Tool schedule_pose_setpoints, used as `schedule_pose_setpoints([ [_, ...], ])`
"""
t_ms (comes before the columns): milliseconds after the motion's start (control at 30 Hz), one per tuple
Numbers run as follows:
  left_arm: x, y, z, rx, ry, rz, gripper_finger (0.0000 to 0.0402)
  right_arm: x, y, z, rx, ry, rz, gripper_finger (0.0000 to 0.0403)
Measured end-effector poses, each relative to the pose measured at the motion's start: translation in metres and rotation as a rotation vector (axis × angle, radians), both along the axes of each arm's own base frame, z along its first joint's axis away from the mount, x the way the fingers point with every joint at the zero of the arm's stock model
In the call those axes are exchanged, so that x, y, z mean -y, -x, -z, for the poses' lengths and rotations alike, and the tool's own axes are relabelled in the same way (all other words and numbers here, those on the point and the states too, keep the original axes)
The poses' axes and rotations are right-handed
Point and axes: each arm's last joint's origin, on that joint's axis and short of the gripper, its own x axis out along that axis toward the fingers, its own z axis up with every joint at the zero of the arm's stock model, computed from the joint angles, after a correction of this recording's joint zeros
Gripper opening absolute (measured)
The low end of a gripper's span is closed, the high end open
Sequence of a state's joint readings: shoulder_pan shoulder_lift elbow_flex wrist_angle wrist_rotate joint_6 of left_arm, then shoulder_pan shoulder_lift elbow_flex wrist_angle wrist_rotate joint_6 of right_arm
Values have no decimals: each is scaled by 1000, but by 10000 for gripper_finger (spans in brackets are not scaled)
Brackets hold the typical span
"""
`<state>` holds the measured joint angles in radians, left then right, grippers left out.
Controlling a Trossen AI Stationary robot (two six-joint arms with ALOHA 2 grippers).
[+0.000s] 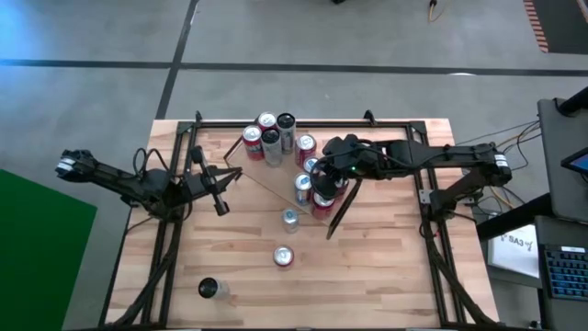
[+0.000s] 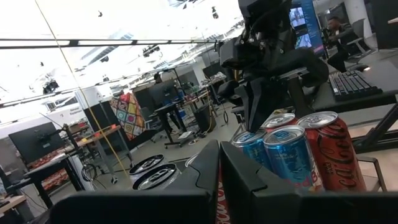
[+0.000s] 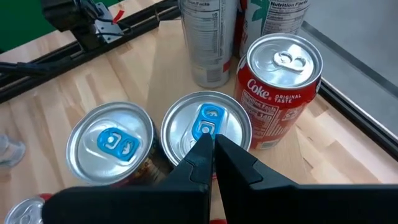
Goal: Place canned beverage on shelf
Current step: Adjust the silver/blue soda cans on the shelf
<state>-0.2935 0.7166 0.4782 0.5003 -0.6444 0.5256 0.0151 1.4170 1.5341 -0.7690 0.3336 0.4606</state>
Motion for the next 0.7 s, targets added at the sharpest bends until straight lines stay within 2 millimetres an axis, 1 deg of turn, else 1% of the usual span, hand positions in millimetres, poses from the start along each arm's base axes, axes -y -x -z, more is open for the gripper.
schedule_pose_setpoints([
  [300,0,0,0,0,0,0,0,-1,2,-4,-6,-37,-36,9],
  [700,0,0,0,0,0,0,0,-1,5,-3,-20,-74,-3,9],
])
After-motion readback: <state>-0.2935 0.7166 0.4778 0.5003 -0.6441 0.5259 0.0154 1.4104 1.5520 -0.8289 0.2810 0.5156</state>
